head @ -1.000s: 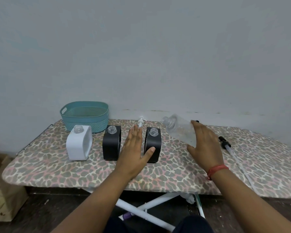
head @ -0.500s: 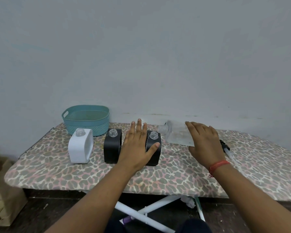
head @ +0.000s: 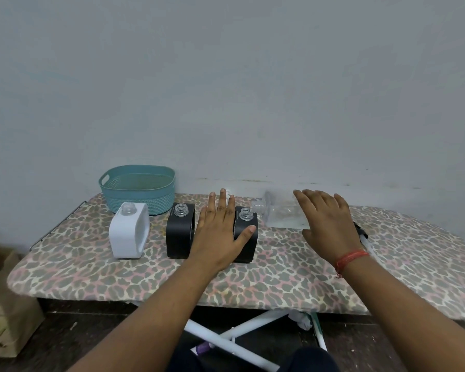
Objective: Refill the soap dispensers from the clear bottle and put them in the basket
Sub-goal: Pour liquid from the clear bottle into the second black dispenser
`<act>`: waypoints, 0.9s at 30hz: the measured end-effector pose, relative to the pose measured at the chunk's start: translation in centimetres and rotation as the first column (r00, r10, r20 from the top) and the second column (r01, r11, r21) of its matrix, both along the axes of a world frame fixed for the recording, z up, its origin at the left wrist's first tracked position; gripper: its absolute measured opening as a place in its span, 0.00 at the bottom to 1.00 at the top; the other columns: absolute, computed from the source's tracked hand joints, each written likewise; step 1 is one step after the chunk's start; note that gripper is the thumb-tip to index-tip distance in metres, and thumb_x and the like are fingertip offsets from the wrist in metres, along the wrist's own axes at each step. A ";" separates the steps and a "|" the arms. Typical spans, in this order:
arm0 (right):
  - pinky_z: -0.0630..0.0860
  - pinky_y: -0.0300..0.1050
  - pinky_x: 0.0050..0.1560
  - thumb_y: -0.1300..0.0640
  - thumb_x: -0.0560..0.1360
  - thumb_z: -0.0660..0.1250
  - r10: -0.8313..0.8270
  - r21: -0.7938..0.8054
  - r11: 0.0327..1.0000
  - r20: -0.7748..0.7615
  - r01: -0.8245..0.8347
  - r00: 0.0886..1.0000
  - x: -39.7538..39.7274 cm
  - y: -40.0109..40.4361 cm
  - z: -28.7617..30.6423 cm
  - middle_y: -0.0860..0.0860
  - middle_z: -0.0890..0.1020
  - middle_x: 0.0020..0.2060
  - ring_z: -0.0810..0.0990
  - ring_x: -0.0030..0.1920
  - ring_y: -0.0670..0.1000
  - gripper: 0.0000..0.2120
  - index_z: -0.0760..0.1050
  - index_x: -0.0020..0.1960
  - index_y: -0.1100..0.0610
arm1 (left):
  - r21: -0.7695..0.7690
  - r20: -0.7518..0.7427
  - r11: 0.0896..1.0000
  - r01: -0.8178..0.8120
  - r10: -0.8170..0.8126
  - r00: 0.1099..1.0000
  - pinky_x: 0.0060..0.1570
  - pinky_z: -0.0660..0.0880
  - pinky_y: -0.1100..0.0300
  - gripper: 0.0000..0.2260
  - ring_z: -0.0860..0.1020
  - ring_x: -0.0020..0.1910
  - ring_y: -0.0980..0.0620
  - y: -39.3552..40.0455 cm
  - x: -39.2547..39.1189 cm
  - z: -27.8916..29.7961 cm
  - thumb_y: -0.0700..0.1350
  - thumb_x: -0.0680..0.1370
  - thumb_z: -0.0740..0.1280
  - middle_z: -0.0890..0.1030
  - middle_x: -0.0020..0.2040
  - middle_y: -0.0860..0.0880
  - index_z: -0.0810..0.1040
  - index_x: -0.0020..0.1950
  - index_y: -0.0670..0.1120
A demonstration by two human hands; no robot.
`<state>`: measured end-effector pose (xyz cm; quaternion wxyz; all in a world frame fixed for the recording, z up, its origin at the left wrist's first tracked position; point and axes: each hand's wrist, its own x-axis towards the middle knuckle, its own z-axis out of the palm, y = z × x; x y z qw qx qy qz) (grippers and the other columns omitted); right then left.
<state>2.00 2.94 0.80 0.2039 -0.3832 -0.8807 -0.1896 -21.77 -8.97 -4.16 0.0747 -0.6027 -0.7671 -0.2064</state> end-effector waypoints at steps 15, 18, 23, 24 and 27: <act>0.64 0.67 0.71 0.57 0.65 0.78 -0.011 0.070 0.998 0.087 0.005 0.996 0.2 0.5 1.6 0.53 0.73 0.69 0.72 0.69 0.59 0.43 0.62 0.76 0.51 | -0.026 -0.097 0.999 -0.030 0.028 0.995 0.78 0.32 0.46 0.43 0.24 0.77 0.51 0.0 0.5 0.5 0.75 0.75 0.32 0.28 0.81 0.50 0.34 0.83 0.50; 0.64 0.67 0.70 0.58 0.65 0.78 -0.009 0.081 0.997 0.094 0.002 0.995 0.2 0.6 1.7 0.53 0.73 0.69 0.72 0.69 0.59 0.43 0.62 0.75 0.51 | -0.023 -0.103 0.999 -0.033 0.030 0.994 0.76 0.29 0.47 0.43 0.24 0.77 0.51 0.0 0.5 0.5 0.75 0.75 0.32 0.27 0.81 0.51 0.34 0.83 0.50; 0.63 0.67 0.71 0.58 0.66 0.77 -0.013 0.099 0.995 0.109 0.002 0.994 0.1 0.6 2.0 0.53 0.73 0.70 0.72 0.69 0.59 0.42 0.62 0.75 0.51 | -0.010 -0.116 0.999 -0.036 0.035 0.993 0.73 0.25 0.49 0.43 0.24 0.77 0.51 0.0 0.5 0.6 0.75 0.76 0.33 0.28 0.81 0.51 0.35 0.83 0.50; 0.63 0.67 0.71 0.58 0.66 0.76 -0.014 0.101 0.995 0.113 0.003 0.994 0.1 0.7 2.0 0.53 0.73 0.70 0.71 0.69 0.59 0.42 0.62 0.75 0.51 | -0.007 -0.117 0.999 -0.035 0.033 0.993 0.72 0.24 0.49 0.43 0.24 0.77 0.51 0.0 0.5 0.6 0.75 0.76 0.33 0.28 0.81 0.51 0.35 0.83 0.50; 0.62 0.68 0.71 0.59 0.67 0.75 -0.016 0.108 0.994 0.124 0.002 0.992 0.1 0.7 2.2 0.53 0.73 0.70 0.71 0.69 0.59 0.41 0.62 0.76 0.51 | -0.006 -0.122 0.999 -0.033 0.032 0.992 0.71 0.23 0.50 0.43 0.23 0.77 0.51 0.0 0.5 0.7 0.75 0.75 0.32 0.28 0.81 0.51 0.35 0.83 0.50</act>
